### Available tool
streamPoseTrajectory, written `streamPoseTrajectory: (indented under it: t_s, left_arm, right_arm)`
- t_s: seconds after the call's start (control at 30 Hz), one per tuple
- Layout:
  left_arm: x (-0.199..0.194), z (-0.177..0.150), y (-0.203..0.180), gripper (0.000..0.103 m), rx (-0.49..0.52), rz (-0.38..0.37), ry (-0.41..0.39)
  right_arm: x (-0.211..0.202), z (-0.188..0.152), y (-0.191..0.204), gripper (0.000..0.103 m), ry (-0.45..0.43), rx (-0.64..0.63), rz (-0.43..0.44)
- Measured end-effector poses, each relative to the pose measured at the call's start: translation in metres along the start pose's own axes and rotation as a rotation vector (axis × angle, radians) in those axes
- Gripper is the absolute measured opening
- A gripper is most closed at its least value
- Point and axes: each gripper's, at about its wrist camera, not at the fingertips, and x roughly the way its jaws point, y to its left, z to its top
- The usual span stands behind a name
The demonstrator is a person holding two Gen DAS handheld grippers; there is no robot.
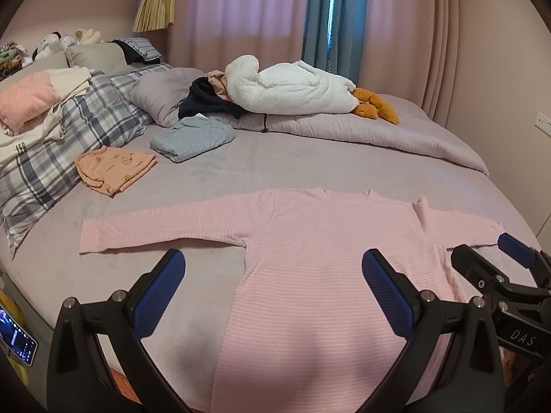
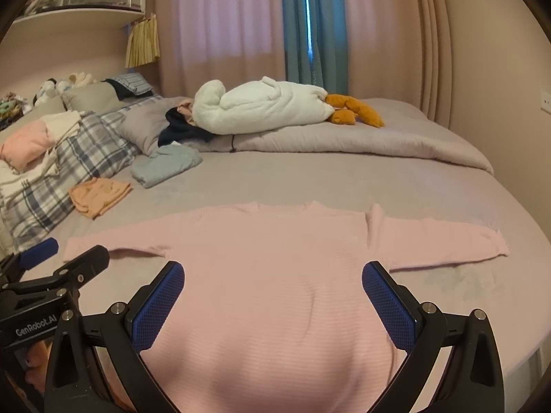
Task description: Fold small clothes
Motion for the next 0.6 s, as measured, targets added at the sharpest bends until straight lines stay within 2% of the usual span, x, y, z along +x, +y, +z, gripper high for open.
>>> streamPoseTrajectory:
  t_s: [0.6]
  left_arm:
    - [-0.0071,-0.0018,0.0015,0.103,-0.012,-0.029,-0.007]
  right_arm:
    - [-0.0022,-0.0003,0.0005,0.102,-0.015,0.019,0.021]
